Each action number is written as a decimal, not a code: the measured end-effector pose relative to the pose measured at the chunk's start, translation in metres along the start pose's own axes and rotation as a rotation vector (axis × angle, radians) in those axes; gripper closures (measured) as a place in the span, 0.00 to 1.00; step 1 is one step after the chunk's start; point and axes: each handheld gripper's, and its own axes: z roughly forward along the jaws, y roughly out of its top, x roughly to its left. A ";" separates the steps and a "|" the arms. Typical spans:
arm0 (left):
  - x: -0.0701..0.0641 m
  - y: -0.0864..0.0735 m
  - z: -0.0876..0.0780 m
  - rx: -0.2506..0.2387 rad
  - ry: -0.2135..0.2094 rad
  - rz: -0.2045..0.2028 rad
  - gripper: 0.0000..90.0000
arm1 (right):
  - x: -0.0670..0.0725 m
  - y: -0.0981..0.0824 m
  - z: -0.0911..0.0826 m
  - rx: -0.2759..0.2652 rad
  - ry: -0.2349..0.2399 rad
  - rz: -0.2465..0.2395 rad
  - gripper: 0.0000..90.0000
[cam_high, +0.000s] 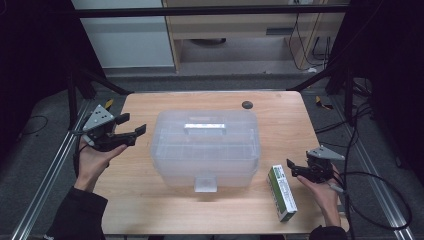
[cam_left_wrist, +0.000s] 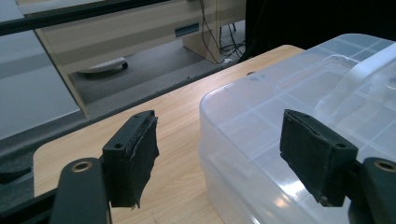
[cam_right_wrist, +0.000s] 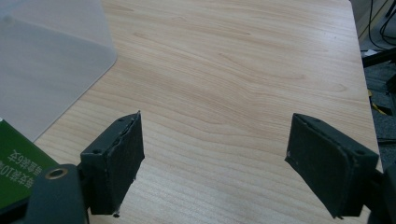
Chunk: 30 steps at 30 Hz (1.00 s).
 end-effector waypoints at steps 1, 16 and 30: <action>0.000 0.002 0.000 -0.001 -0.017 -0.001 0.30 | 0.000 0.000 0.000 -0.001 0.001 0.002 0.21; -0.003 0.033 0.009 0.038 -0.148 0.144 0.30 | -0.002 -0.001 0.000 -0.004 0.004 0.001 0.21; -0.013 0.044 0.018 0.074 -0.221 0.239 0.31 | -0.003 -0.004 0.001 0.008 0.007 -0.007 0.24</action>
